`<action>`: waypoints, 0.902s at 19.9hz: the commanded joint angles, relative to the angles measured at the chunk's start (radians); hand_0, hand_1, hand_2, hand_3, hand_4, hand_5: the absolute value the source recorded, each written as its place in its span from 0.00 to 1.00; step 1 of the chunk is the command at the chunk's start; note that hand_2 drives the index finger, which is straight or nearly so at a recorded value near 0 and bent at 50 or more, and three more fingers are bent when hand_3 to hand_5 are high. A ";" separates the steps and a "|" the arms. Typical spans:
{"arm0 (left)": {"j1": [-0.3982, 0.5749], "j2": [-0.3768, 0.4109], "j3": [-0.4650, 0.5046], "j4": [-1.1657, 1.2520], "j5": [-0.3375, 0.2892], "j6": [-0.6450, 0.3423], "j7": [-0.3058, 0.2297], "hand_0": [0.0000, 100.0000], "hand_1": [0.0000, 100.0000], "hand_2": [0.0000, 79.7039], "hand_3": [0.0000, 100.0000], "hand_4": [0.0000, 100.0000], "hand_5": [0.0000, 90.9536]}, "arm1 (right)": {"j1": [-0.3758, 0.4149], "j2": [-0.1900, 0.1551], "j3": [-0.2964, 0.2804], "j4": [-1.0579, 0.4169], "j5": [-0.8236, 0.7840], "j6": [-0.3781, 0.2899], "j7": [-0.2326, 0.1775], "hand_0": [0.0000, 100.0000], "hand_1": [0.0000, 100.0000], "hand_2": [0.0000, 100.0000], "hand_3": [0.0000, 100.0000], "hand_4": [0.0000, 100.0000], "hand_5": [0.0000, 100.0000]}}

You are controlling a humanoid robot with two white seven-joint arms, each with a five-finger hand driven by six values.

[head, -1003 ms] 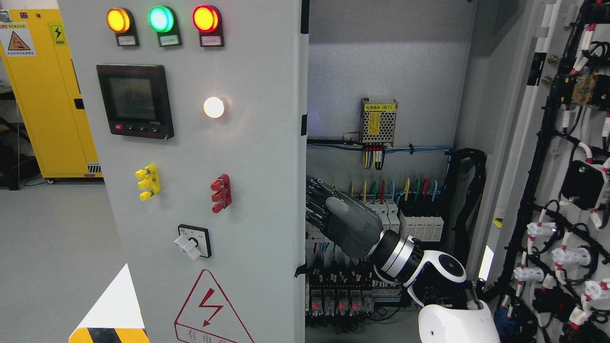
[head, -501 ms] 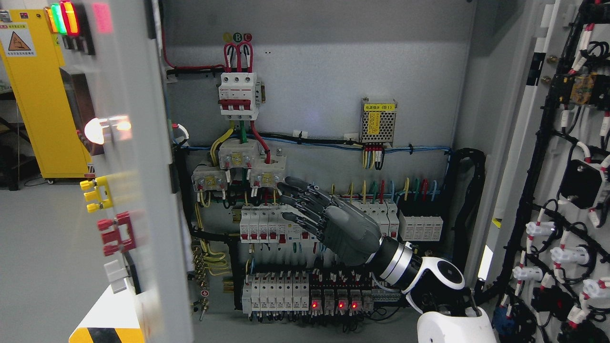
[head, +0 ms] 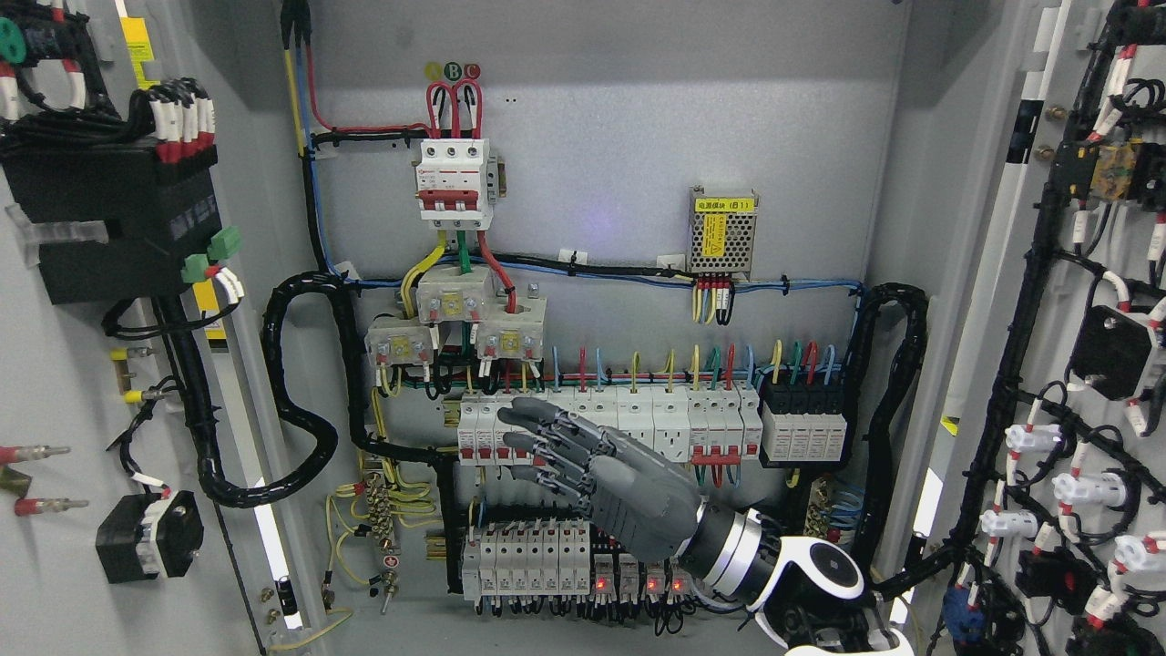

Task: Open door with both hands
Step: 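Withdraw the right hand down out of view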

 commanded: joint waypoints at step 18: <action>-0.005 -0.018 0.000 -0.002 -0.002 -0.004 0.000 0.12 0.56 0.00 0.00 0.00 0.00 | 0.077 0.026 0.467 -0.128 -0.095 -0.011 -0.072 0.00 0.50 0.04 0.00 0.00 0.00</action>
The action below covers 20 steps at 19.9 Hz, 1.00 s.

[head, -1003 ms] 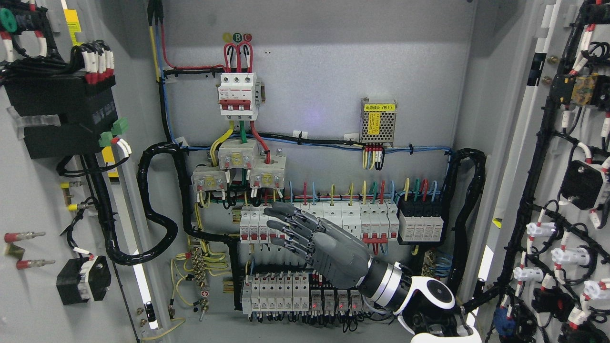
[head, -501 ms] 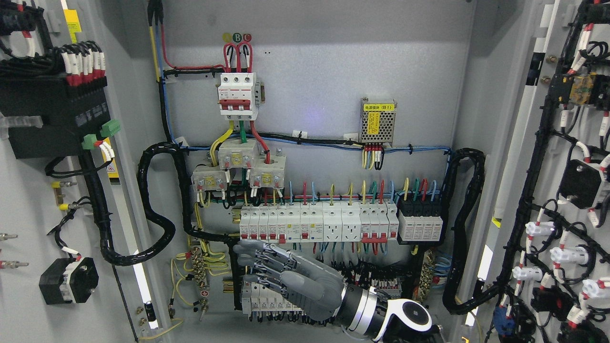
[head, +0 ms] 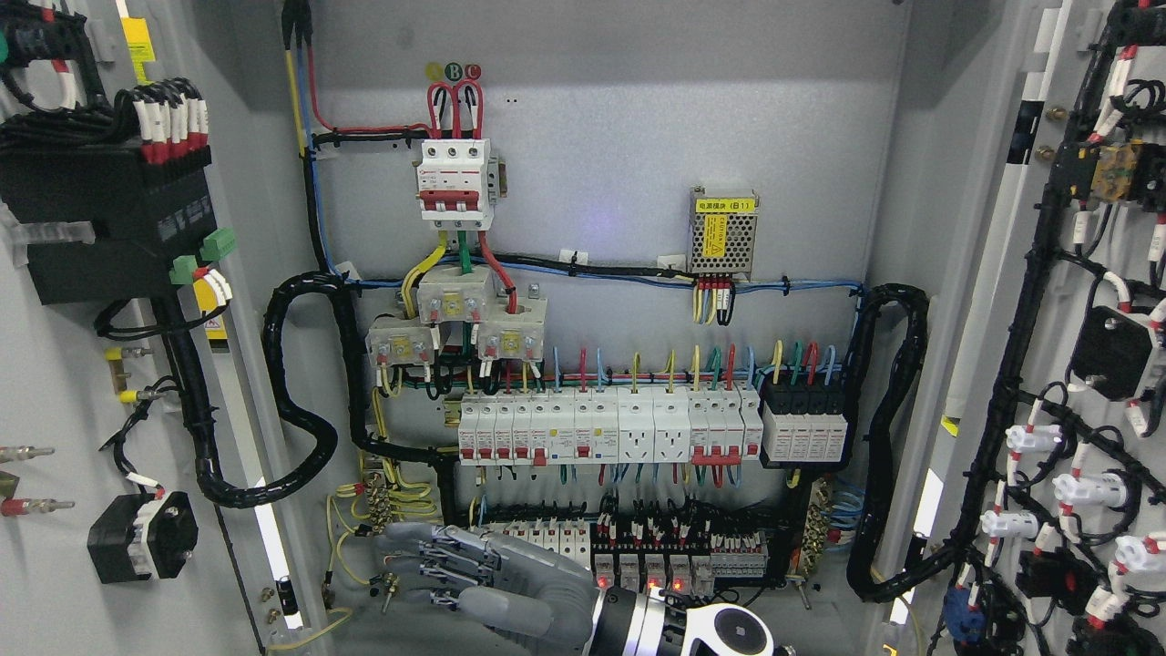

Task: Open door with both hands
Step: 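Withdraw the right hand down out of view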

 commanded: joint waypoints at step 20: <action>-0.001 -0.006 0.000 0.000 0.001 0.000 0.000 0.12 0.56 0.00 0.00 0.00 0.00 | 0.042 0.018 0.320 -0.115 -0.107 -0.018 -0.119 0.00 0.50 0.04 0.00 0.00 0.00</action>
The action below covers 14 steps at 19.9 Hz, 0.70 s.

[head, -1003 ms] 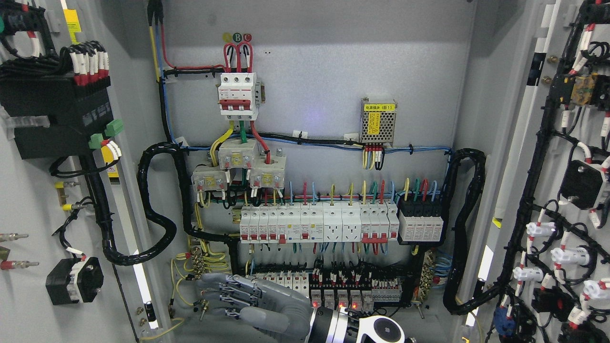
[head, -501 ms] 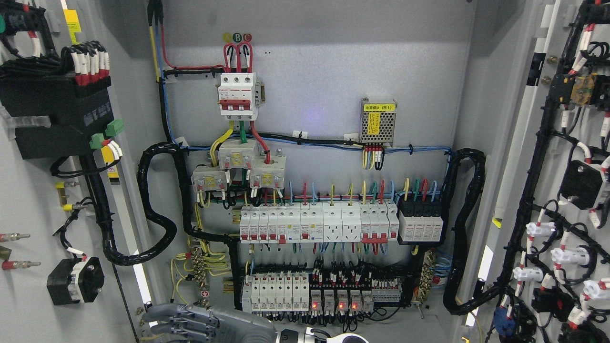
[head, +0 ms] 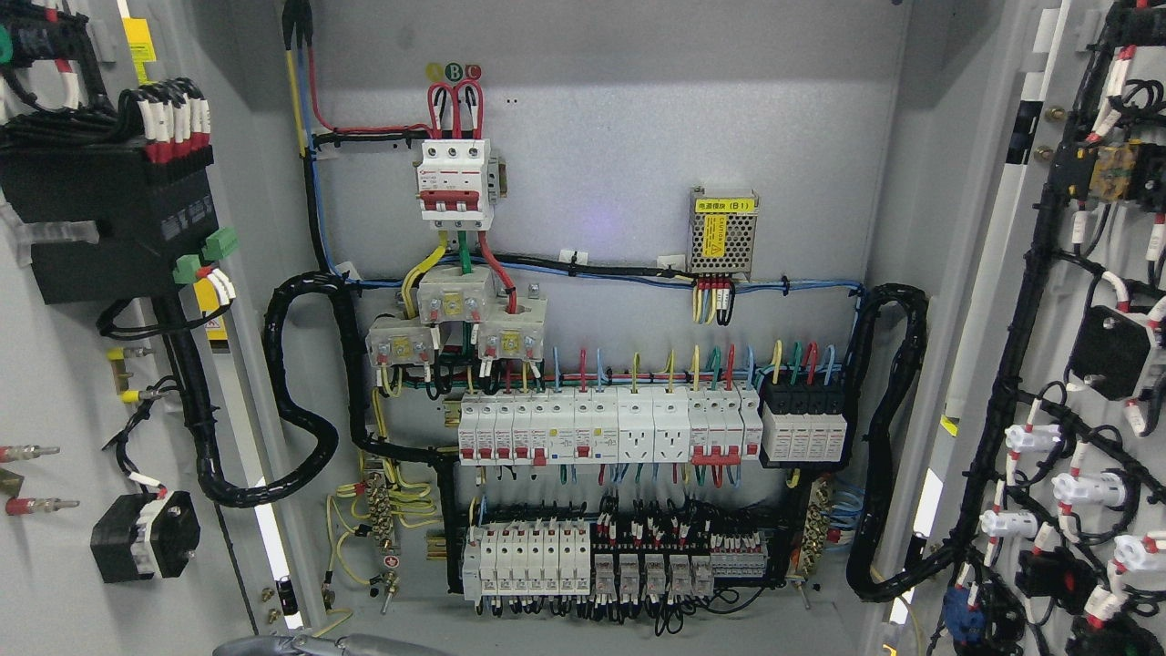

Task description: Open door with both hands

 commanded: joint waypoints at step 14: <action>0.008 -0.001 0.001 -0.003 0.002 0.001 0.000 0.12 0.56 0.00 0.00 0.00 0.00 | -0.009 0.003 0.155 -0.030 -0.001 -0.001 -0.064 0.00 0.50 0.04 0.00 0.00 0.00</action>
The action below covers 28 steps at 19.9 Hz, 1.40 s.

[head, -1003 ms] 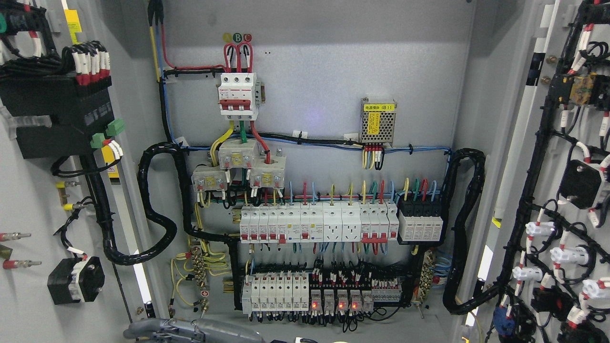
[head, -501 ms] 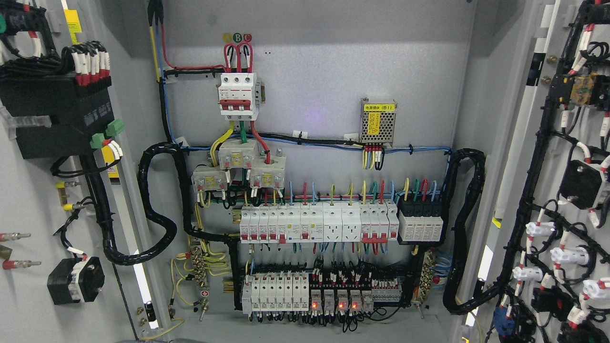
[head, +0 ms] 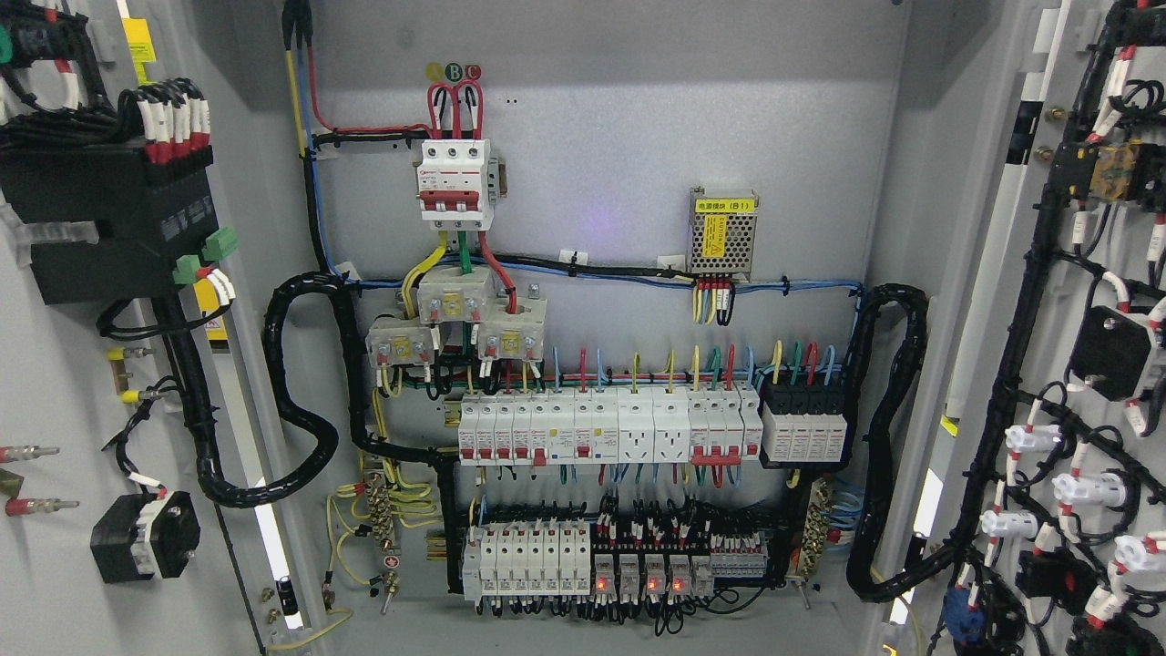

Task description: Open door with both hands

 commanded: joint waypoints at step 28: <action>0.014 0.002 0.111 -0.004 -0.003 -0.015 -0.002 0.12 0.56 0.00 0.00 0.00 0.00 | 0.207 -0.157 -0.201 -0.119 0.011 0.002 -0.100 0.00 0.50 0.04 0.00 0.00 0.00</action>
